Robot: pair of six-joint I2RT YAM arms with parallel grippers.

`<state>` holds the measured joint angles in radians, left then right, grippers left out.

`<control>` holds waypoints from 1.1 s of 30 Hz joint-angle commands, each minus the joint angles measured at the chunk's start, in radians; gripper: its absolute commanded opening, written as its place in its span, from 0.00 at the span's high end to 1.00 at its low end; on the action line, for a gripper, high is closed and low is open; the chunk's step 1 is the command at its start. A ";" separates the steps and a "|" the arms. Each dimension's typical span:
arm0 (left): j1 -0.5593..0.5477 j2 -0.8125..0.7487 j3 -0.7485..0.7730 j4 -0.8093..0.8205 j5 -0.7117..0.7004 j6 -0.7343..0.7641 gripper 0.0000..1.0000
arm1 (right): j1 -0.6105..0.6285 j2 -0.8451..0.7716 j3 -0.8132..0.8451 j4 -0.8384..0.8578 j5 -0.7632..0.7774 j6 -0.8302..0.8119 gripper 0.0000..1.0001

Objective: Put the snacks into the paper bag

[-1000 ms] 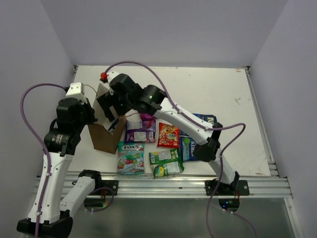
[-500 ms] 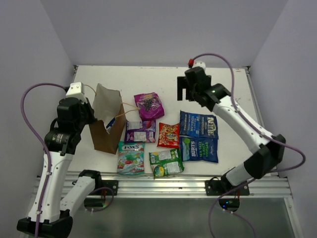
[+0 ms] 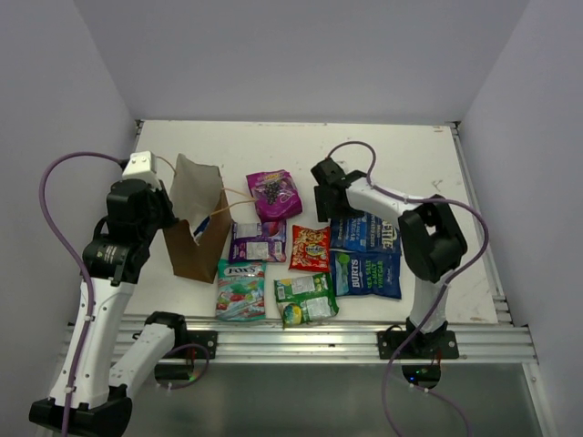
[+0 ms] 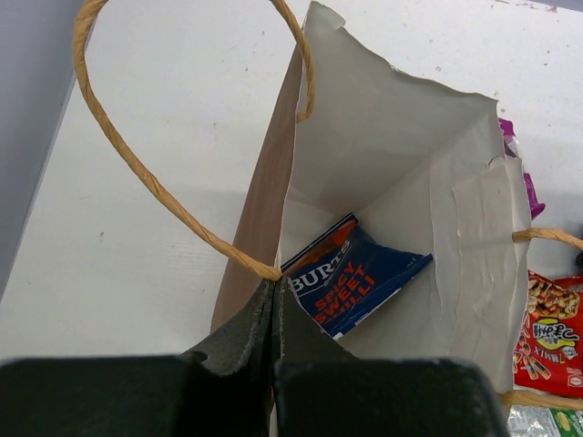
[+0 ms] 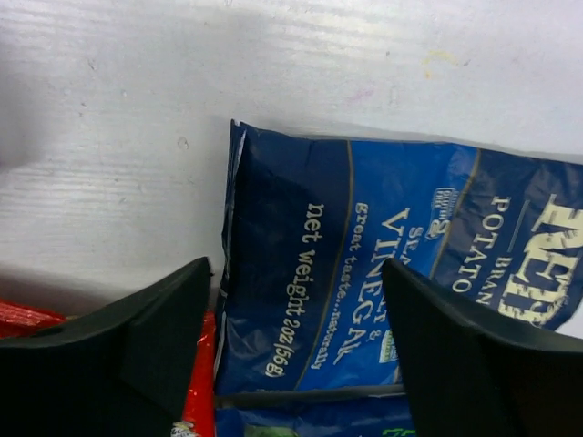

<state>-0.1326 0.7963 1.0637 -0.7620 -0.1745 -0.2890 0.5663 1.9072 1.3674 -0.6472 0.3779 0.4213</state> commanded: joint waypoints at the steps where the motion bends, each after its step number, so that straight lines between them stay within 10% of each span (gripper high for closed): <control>1: -0.005 -0.008 0.016 0.006 -0.026 0.025 1.00 | -0.017 0.061 -0.030 0.024 -0.056 0.053 0.27; 5: -0.005 -0.009 0.016 0.007 -0.034 0.030 1.00 | -0.019 0.096 -0.053 0.017 -0.091 0.065 0.40; 8: -0.005 -0.009 0.016 0.010 -0.034 0.030 1.00 | -0.019 0.086 -0.048 0.001 -0.076 0.056 0.99; 14: -0.005 -0.005 0.013 0.015 -0.023 0.028 1.00 | 0.029 -0.052 0.217 -0.084 -0.121 -0.042 1.00; 23: -0.012 0.001 0.007 0.021 -0.005 0.025 1.00 | 0.236 0.142 1.209 -0.137 -0.523 0.041 1.00; 33: -0.018 0.003 0.009 0.027 0.001 0.027 1.00 | 0.377 0.199 0.963 0.461 -0.948 0.510 1.00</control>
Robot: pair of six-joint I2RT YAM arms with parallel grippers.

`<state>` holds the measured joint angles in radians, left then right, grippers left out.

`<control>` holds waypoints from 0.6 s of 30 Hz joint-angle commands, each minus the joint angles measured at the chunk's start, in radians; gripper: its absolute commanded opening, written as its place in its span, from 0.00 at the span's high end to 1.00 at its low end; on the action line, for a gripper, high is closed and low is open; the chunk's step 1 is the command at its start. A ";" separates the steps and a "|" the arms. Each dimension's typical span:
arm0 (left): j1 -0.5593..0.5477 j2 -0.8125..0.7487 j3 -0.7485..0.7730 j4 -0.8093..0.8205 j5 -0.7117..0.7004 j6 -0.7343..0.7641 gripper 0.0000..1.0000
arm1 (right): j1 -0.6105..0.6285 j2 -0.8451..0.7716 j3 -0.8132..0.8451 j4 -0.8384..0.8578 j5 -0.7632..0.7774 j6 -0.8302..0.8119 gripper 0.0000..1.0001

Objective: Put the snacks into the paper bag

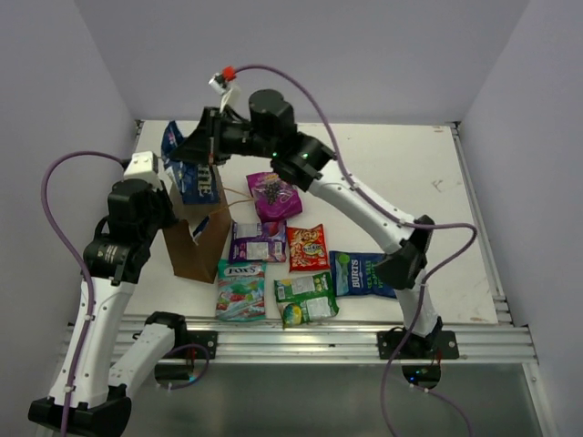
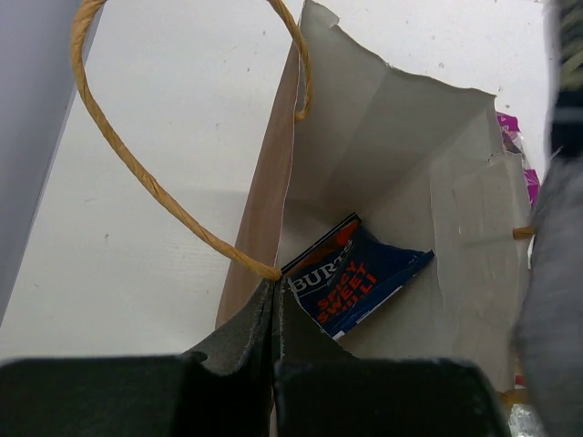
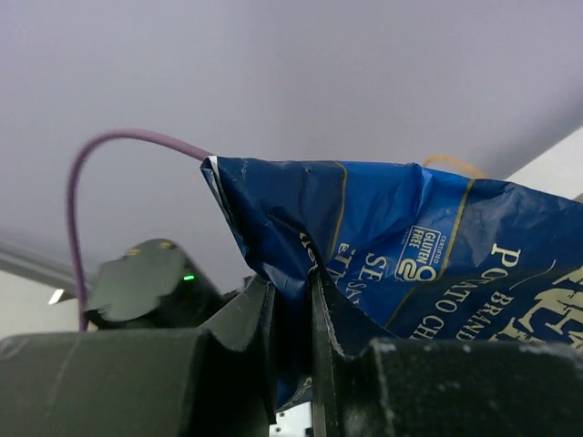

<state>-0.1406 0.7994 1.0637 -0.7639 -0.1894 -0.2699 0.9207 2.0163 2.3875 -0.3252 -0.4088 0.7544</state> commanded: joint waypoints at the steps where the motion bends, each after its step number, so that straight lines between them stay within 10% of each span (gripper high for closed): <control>1: -0.010 0.000 0.009 0.029 0.016 0.008 1.00 | 0.036 0.108 -0.073 0.216 -0.192 0.225 1.00; 10: -0.011 -0.012 0.005 0.024 0.005 0.012 1.00 | 0.047 0.131 -0.171 0.177 -0.167 0.229 1.00; 14: -0.011 -0.017 0.004 0.028 0.002 0.014 1.00 | 0.047 0.085 -0.114 -0.035 -0.110 0.087 0.48; 18: -0.011 -0.020 0.001 0.023 -0.004 0.014 1.00 | 0.043 -0.014 -0.010 -0.234 0.060 -0.068 0.30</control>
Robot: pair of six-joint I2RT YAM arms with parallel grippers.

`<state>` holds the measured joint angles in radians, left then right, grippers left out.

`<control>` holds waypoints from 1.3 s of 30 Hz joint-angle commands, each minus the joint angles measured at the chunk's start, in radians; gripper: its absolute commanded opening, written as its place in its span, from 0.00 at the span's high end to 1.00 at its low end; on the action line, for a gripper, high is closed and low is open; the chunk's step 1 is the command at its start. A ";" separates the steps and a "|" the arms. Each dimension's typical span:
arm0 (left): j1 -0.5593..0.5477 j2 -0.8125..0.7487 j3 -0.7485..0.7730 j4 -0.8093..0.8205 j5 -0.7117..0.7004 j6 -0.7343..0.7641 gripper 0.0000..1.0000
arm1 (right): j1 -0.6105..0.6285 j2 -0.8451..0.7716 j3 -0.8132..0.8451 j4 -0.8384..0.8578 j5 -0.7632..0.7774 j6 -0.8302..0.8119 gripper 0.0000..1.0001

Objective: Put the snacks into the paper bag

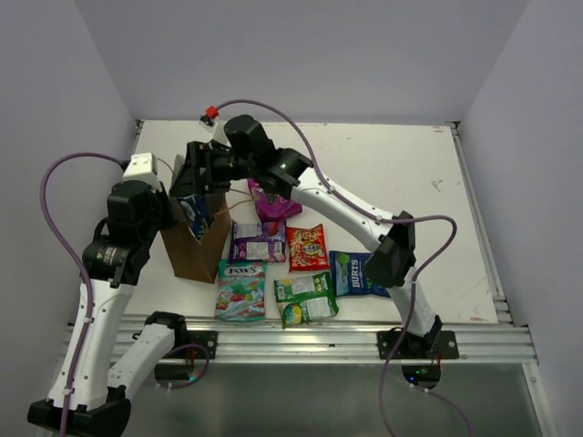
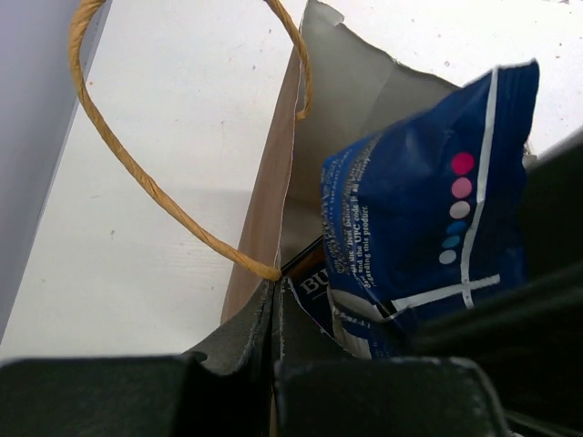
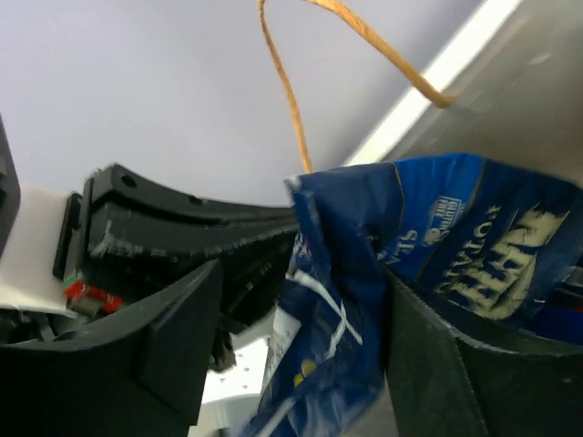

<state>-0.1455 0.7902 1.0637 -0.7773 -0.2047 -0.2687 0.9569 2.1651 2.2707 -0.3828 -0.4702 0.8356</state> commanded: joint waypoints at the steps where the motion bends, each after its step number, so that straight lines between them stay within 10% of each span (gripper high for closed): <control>1: -0.006 -0.012 0.001 0.036 0.011 0.013 1.00 | 0.000 -0.189 0.111 -0.259 0.169 -0.208 0.29; 10: -0.025 -0.005 -0.011 0.041 0.025 0.008 1.00 | -0.282 -0.697 -0.849 -0.328 0.505 -0.257 0.27; 17: -0.080 0.021 -0.007 0.041 0.016 0.013 1.00 | -0.325 -0.696 -1.302 -0.269 0.516 -0.208 0.29; 26: -0.114 0.050 -0.001 0.046 0.008 0.020 1.00 | -0.325 -0.594 -1.419 -0.260 0.507 -0.202 0.31; 34: -0.121 0.050 -0.004 0.046 -0.001 0.022 1.00 | -0.316 -0.357 -1.403 -0.222 0.504 -0.239 0.99; 39: -0.121 0.046 0.016 0.032 -0.036 0.037 1.00 | -0.218 -0.433 -1.242 -0.388 0.662 -0.257 1.00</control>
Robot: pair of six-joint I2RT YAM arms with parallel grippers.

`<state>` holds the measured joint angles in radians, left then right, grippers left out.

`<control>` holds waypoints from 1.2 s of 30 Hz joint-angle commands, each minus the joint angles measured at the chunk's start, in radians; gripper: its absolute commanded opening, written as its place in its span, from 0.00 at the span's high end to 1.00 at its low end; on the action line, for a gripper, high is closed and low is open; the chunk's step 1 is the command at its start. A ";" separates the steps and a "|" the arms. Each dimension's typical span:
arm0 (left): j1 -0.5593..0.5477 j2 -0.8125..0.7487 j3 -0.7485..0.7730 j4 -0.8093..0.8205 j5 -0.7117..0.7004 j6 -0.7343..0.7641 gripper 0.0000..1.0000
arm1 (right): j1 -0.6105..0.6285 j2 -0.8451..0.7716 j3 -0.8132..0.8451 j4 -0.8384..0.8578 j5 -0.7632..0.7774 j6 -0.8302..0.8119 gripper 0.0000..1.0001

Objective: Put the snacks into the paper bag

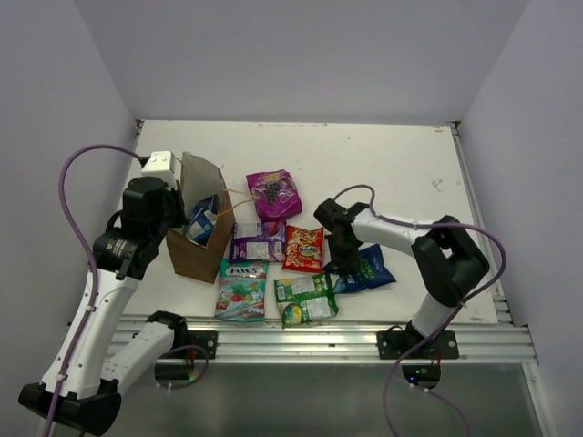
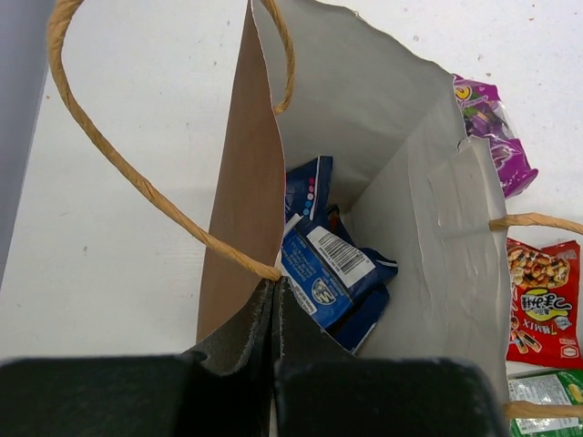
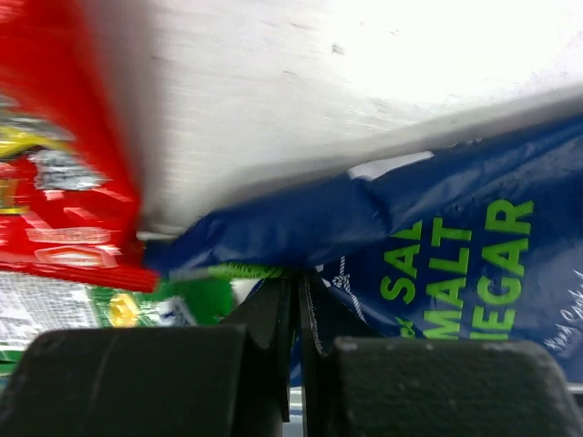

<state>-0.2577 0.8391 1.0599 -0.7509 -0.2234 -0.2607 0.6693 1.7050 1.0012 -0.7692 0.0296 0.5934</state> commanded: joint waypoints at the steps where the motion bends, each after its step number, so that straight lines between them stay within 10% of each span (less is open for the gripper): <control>1: -0.009 -0.003 0.020 0.004 -0.021 0.031 1.00 | 0.079 -0.007 0.156 -0.034 0.173 -0.020 1.00; 8: -0.009 0.003 0.017 0.015 -0.014 0.029 1.00 | 0.107 0.063 1.096 -0.197 0.135 -0.118 1.00; 12: -0.009 0.008 0.022 0.015 -0.021 0.031 1.00 | 0.111 0.232 1.444 -0.078 -0.205 -0.034 1.00; 21: -0.009 0.014 0.032 0.021 -0.021 0.032 1.00 | 0.208 0.366 1.165 0.721 -0.655 0.529 1.00; 31: -0.009 0.012 0.028 0.027 -0.016 0.031 1.00 | 0.273 0.429 1.177 0.651 -0.698 0.527 1.00; 36: -0.009 0.006 0.028 0.024 -0.024 0.032 1.00 | 0.262 0.380 1.237 0.451 -0.659 0.353 0.36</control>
<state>-0.2581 0.8490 1.0641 -0.7696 -0.2737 -0.2390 0.9150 2.1887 2.1696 -0.2192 -0.5755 1.0485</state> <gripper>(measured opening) 0.007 0.597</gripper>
